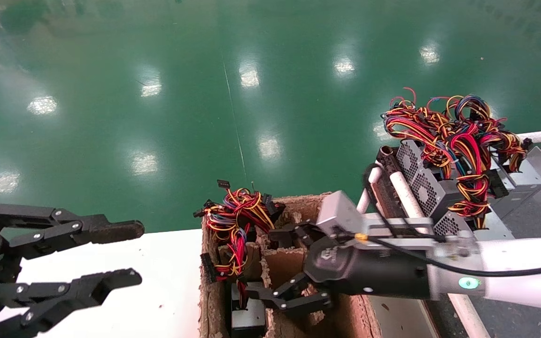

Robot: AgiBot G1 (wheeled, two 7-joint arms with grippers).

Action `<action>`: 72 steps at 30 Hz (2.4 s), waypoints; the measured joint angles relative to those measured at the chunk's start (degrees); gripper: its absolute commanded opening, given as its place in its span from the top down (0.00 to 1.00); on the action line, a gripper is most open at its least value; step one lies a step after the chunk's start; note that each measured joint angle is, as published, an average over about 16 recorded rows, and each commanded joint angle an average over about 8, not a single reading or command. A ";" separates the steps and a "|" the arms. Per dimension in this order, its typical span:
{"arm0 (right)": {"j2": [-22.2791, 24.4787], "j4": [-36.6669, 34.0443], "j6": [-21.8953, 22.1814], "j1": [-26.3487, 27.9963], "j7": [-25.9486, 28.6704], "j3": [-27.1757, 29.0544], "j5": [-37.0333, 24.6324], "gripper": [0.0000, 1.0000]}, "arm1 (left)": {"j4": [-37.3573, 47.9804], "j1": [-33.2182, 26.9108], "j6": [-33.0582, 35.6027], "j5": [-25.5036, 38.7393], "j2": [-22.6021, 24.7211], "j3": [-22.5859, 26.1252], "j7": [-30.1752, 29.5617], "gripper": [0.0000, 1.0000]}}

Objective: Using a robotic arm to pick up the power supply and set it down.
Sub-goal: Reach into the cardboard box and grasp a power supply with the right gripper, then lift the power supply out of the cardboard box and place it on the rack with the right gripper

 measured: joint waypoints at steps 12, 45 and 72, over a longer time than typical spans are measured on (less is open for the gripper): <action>-5.36 -2.12 5.40 0.05 3.54 -2.79 -4.67 1.00 | 0.00 -0.01 0.00 -0.01 -0.01 0.02 0.01 0.00; -8.07 -0.72 12.51 -1.75 7.12 -4.30 -9.00 1.00 | 0.00 -0.03 -0.02 -0.05 -0.03 0.09 0.04 0.00; 2.63 7.11 7.57 -2.39 4.78 10.68 12.47 1.00 | 0.00 -0.05 -0.03 -0.08 -0.04 0.14 0.07 0.00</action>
